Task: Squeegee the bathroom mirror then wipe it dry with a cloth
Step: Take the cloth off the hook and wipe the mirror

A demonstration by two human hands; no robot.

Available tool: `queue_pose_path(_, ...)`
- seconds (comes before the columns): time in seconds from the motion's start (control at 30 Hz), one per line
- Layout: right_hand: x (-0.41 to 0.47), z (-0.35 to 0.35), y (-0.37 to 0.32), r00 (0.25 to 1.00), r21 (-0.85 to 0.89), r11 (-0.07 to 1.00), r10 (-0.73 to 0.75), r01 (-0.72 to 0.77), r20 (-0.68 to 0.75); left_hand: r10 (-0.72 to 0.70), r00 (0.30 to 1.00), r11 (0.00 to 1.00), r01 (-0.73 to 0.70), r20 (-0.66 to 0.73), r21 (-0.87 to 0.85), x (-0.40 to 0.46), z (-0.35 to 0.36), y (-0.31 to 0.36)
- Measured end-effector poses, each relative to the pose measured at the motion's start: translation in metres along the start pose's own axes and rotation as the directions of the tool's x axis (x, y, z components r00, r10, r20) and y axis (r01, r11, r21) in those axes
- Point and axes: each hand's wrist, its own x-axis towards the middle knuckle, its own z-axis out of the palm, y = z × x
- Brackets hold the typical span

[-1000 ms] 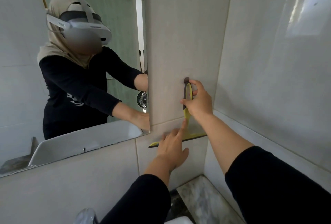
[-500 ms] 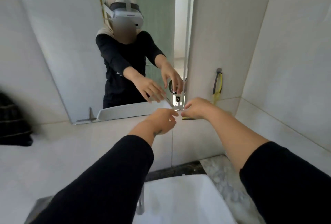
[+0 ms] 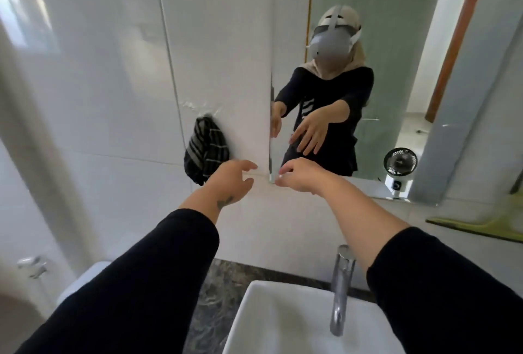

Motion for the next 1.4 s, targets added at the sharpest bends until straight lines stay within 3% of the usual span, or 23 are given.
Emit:
queue_pose_path(0.17, 0.051, 0.03, -0.055, 0.979, 0.167, 0.966, -0.187, 0.198, -0.081, -0.077, 0.974, 0.997, 0.077, -0.212, -0.008, 0.01, -0.035, -0.059)
queue_pose_path(0.3, 0.097, 0.046, -0.089, 0.957, 0.184, 0.943, -0.255, 0.278, -0.139, -0.132, 0.94, 0.991, 0.112, -0.316, -0.08, 0.033, -0.047, -0.096)
queue_pose_path(0.57, 0.162, 0.083, -0.102, 0.954, 0.209, 0.941, -0.226, 0.266, -0.195, -0.142, 0.946, 0.965, 0.067, -0.29, -0.252, 0.078, -0.035, -0.122)
queue_pose_path(0.73, 0.166, 0.09, -0.098, 0.915, 0.326, 0.864, -0.307, 0.383, -0.26, -0.124, 0.93, 0.918, -0.026, -0.346, -0.397, 0.077, -0.03, -0.115)
queue_pose_path(0.93, 0.13, 0.038, -0.102, 0.771, 0.339, 0.721, -0.421, 0.605, -0.478, -0.039, 0.923, 0.807, -0.196, -0.382, -0.557, 0.063, -0.066, -0.07)
queue_pose_path(1.03, 0.108, -0.002, -0.102, 0.68, 0.292, 0.676, -0.422, 0.677, -0.599, 0.055, 0.909, 0.767, -0.303, -0.413, -0.565, 0.058, -0.087, -0.026)
queue_pose_path(1.1, 0.093, -0.027, -0.101, 0.658, 0.312, 0.645, -0.404, 0.697, -0.635, 0.117, 0.901, 0.748, -0.356, -0.418, -0.56, 0.057, -0.096, 0.005)
queue_pose_path(1.23, 0.059, -0.074, -0.092, 0.622, 0.375, 0.551, -0.372, 0.746, -0.689, 0.243, 0.857, 0.76, -0.459, -0.455, -0.46, 0.056, -0.112, 0.061)
queue_pose_path(1.33, 0.042, -0.109, -0.086, 0.561, 0.348, 0.545, -0.292, 0.763, -0.775, 0.315, 0.811, 0.795, -0.509, -0.493, -0.331, 0.059, -0.126, 0.097)
queue_pose_path(1.4, 0.037, -0.134, -0.085, 0.503, 0.262, 0.619, -0.251, 0.74, -0.827, 0.321, 0.788, 0.808, -0.517, -0.526, -0.282, 0.064, -0.136, 0.117)
